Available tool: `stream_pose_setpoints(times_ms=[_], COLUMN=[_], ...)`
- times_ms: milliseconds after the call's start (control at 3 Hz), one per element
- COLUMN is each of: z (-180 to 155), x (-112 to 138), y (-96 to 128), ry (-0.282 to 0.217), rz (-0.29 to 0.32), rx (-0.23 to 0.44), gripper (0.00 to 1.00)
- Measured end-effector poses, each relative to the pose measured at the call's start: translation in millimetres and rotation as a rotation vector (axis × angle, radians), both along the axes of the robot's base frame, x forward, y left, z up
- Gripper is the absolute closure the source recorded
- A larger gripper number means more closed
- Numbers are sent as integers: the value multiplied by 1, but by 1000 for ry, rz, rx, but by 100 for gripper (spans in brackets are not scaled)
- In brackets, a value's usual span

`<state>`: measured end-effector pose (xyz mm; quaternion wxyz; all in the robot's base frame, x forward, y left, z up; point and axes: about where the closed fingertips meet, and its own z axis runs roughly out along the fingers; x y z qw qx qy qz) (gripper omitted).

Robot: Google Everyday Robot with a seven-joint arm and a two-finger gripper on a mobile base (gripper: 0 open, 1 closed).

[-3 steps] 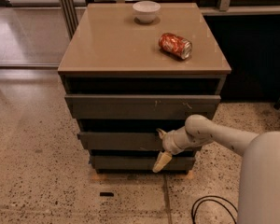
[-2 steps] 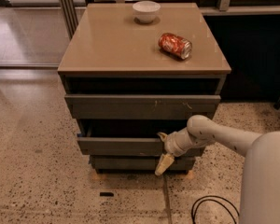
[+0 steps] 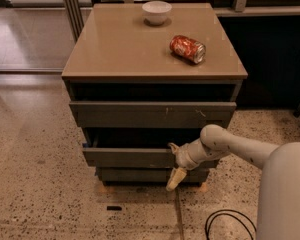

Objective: Open top drawer

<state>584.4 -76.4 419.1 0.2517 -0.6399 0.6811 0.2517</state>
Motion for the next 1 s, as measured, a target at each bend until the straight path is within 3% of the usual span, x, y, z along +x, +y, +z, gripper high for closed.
stream_pose_setpoints(times_ms=[333,667,1000], z=[4,14,14], x=[-1,-35,-35], y=[0,-7,-7], ry=[1,27,27], rz=[4,62,62], rx=[1,-3,-3], gripper=[0,0,0])
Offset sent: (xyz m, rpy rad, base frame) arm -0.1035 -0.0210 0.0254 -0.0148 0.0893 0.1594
